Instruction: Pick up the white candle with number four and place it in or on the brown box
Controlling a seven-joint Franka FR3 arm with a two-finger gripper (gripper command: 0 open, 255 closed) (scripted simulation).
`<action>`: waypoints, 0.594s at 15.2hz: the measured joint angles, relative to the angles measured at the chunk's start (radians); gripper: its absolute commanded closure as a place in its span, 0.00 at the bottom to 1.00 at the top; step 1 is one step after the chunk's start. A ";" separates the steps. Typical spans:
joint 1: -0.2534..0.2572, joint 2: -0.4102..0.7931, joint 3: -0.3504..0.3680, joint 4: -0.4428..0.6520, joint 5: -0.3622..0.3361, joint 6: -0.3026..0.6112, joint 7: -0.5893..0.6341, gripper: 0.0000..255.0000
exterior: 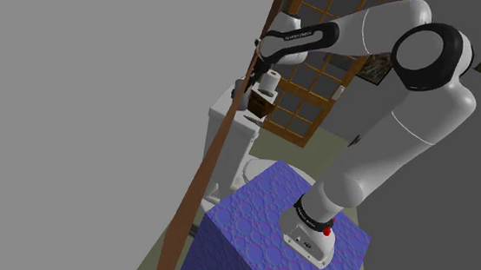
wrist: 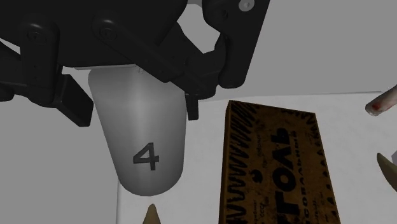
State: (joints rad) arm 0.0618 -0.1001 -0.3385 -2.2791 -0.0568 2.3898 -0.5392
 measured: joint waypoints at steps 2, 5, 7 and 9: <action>-0.001 -0.020 0.002 0.011 -0.008 -0.030 0.005 1.00; -0.001 -0.030 0.003 0.040 -0.010 -0.068 0.005 1.00; -0.001 -0.045 0.006 0.055 -0.015 -0.098 0.010 1.00; 0.000 -0.053 0.009 0.075 -0.017 -0.125 0.013 1.00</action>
State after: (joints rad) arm 0.0620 -0.1530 -0.3299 -2.2043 -0.0741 2.2643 -0.5263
